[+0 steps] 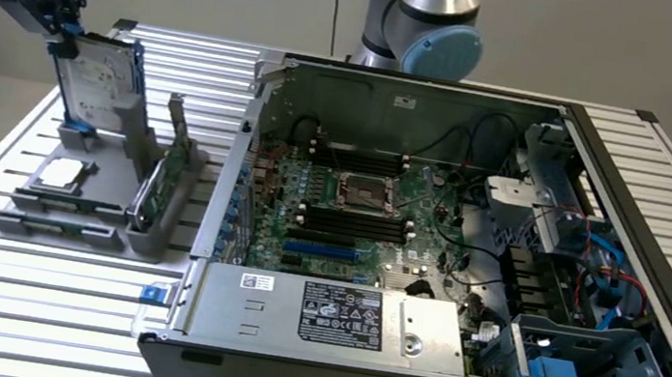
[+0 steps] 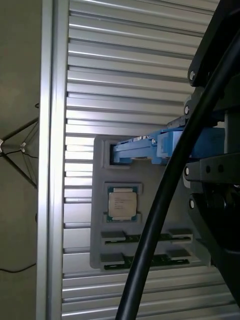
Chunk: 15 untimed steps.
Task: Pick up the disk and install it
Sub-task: 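Pick up the disk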
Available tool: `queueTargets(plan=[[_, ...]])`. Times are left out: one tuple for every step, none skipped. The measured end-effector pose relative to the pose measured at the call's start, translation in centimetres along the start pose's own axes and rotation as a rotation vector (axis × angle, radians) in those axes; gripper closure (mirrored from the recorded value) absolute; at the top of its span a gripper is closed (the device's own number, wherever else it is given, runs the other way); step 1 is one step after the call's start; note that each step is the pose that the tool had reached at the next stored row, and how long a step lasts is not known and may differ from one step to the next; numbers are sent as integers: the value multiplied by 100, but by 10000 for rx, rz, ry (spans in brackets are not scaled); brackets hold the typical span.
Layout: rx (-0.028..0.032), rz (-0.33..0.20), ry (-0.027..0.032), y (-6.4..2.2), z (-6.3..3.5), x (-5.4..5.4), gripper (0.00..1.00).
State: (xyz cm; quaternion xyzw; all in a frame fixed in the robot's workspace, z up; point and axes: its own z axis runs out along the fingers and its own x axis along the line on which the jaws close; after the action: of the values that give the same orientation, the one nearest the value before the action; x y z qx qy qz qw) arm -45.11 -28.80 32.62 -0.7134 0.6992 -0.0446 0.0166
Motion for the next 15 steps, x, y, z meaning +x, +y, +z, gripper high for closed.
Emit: queueTargets(plan=[[-1, 0, 1, 5, 7, 0, 67], [-2, -1, 1, 9, 12, 0, 67], [-2, -1, 1, 13, 16, -1, 67], [-1, -1, 1, 16, 21, -1, 67], [1, -1, 0, 20, 26, -1, 67], [1, 0, 0, 25, 30, -2, 67], [0, -1, 1, 31, 33, -2, 67], [1, -1, 0, 37, 36, -2, 67], [3, -1, 0, 47, 40, -3, 67], [3, -2, 0, 58, 45, -4, 67], [2, -3, 0, 69, 50, -5, 67], [1, -4, 0, 85, 56, -7, 67], [1, -5, 0, 101, 63, -9, 67], [1, -5, 1, 118, 70, -11, 67], [-2, -6, 3, 133, 77, -14, 67]])
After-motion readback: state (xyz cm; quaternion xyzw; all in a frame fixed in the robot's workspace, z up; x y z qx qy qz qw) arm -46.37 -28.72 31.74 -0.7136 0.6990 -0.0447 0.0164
